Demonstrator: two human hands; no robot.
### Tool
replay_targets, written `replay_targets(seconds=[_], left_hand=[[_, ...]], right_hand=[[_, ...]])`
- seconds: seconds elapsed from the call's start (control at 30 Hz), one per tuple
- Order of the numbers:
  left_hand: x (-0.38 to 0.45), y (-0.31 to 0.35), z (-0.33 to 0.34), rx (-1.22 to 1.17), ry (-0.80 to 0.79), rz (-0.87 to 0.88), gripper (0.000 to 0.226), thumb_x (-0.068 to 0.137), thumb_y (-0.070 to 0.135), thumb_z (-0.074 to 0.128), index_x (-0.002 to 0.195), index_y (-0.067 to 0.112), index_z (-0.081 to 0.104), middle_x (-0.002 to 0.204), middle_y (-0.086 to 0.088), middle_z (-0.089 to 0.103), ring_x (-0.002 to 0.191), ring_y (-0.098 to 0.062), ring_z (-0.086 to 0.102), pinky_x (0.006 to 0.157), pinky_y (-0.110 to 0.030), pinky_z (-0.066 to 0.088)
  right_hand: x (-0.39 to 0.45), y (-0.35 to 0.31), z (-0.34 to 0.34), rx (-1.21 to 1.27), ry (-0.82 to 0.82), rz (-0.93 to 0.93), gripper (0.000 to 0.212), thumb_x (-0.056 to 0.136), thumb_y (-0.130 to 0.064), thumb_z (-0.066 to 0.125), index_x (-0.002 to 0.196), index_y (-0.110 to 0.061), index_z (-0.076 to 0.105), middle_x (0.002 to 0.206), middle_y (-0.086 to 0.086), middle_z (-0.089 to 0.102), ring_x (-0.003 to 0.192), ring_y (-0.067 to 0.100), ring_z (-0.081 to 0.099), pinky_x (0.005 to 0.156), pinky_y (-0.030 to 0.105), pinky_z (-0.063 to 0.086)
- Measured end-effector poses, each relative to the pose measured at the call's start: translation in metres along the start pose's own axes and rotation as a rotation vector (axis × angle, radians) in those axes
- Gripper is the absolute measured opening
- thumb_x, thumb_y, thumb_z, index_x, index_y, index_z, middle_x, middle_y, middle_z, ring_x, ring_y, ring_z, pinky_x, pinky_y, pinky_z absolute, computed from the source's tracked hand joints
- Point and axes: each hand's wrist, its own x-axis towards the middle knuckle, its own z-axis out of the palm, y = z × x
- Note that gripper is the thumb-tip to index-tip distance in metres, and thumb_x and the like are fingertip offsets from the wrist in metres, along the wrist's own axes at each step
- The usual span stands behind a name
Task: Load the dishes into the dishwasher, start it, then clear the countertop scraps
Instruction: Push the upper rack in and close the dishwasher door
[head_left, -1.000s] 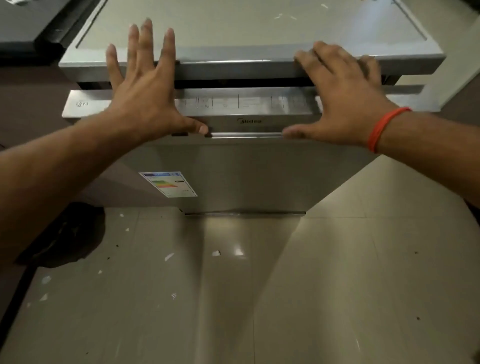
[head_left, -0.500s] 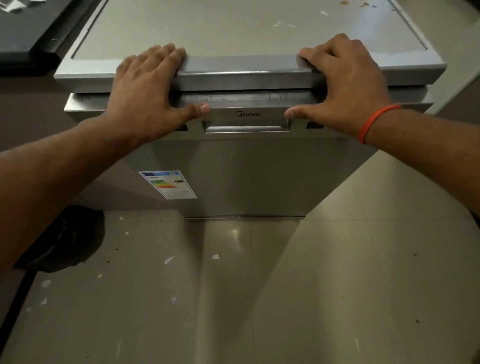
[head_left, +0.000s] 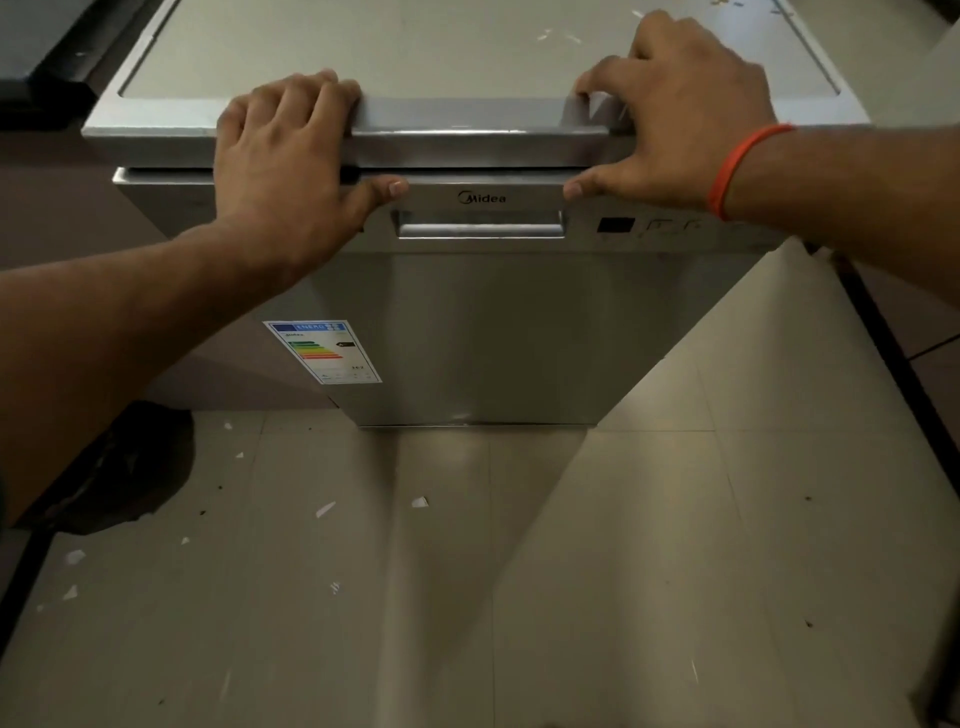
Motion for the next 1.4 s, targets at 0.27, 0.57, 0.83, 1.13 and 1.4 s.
replay_targets(seconds=[0.27, 0.57, 0.83, 1.13, 1.4], left_hand=[[0.005, 0.001, -0.014, 0.048, -0.072, 0.021, 0.072, 0.092, 0.06, 0.062, 0.147, 0.021, 0.038, 0.151, -0.015, 0.045, 0.137, -0.042, 0.041, 0.105, -0.06, 0.038], [-0.002, -0.008, 0.008, -0.012, 0.037, 0.03, 0.071, 0.095, 0.065, 0.052, 0.15, 0.023, 0.036, 0.151, -0.011, 0.041, 0.138, -0.037, 0.036, 0.117, -0.054, 0.024], [-0.002, -0.012, 0.014, -0.055, 0.078, 0.017, 0.074, 0.095, 0.072, 0.043, 0.151, 0.025, 0.038, 0.153, -0.007, 0.041, 0.138, -0.034, 0.037, 0.114, -0.05, 0.024], [0.002, -0.01, 0.019, -0.06, 0.114, -0.016, 0.061, 0.093, 0.061, 0.056, 0.143, 0.028, 0.044, 0.145, -0.004, 0.045, 0.132, -0.034, 0.04, 0.108, -0.051, 0.028], [0.001, -0.011, 0.022, -0.044, 0.126, -0.022, 0.063, 0.095, 0.066, 0.05, 0.146, 0.029, 0.042, 0.149, -0.003, 0.043, 0.134, -0.031, 0.038, 0.113, -0.05, 0.026]], right_hand=[[0.003, 0.003, 0.0, -0.056, -0.038, -0.051, 0.082, 0.08, -0.063, 0.07, 0.148, -0.027, 0.04, 0.139, 0.014, 0.042, 0.128, 0.037, 0.041, 0.088, 0.056, 0.046], [-0.01, 0.002, 0.046, 0.07, 0.103, -0.058, 0.082, 0.091, -0.056, 0.063, 0.156, -0.022, 0.026, 0.159, 0.012, 0.033, 0.146, 0.034, 0.032, 0.121, 0.053, 0.024], [-0.011, 0.003, 0.045, 0.134, 0.151, -0.052, 0.081, 0.086, -0.051, 0.071, 0.153, -0.023, 0.036, 0.157, 0.009, 0.041, 0.144, 0.031, 0.037, 0.117, 0.052, 0.028], [-0.005, 0.002, 0.048, 0.252, 0.189, 0.02, 0.078, 0.08, -0.045, 0.079, 0.148, -0.028, 0.046, 0.153, 0.004, 0.048, 0.141, 0.028, 0.044, 0.116, 0.053, 0.032], [-0.009, -0.004, 0.045, 0.18, 0.176, 0.039, 0.079, 0.083, -0.051, 0.074, 0.15, -0.027, 0.041, 0.156, 0.005, 0.044, 0.143, 0.027, 0.04, 0.118, 0.051, 0.029]])
